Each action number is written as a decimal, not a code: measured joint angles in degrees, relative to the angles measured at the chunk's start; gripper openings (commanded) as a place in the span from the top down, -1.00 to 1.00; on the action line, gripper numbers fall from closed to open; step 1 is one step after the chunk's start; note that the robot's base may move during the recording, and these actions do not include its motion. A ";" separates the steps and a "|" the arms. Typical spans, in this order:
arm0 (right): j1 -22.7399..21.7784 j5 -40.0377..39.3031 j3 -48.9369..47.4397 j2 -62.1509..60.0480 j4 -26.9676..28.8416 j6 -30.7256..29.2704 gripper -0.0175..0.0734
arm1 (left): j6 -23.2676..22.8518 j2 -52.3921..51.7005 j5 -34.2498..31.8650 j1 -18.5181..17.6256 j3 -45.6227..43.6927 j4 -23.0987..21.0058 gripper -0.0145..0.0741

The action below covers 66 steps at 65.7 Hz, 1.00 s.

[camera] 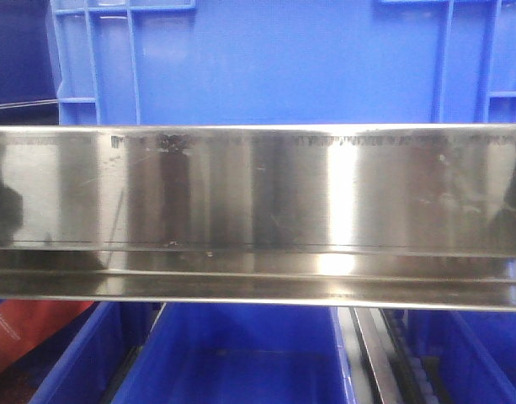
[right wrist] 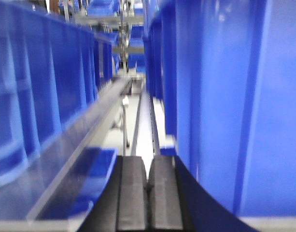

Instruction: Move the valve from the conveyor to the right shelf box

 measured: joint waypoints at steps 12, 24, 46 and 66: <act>0.00 -3.82 2.47 -0.03 -0.02 0.13 0.97 | 0.00 0.00 -0.11 0.00 0.00 0.00 0.92; 0.00 -4.63 2.47 -0.03 -0.12 0.02 0.97 | 0.00 0.00 -0.11 0.00 0.00 0.00 0.92; 0.00 -4.63 2.47 -0.03 -0.24 0.02 0.97 | 0.00 0.00 -0.11 0.00 0.00 0.00 0.92; 0.00 -4.63 2.47 -0.03 -0.24 0.02 0.97 | 0.00 0.00 -0.11 0.00 0.00 0.00 0.92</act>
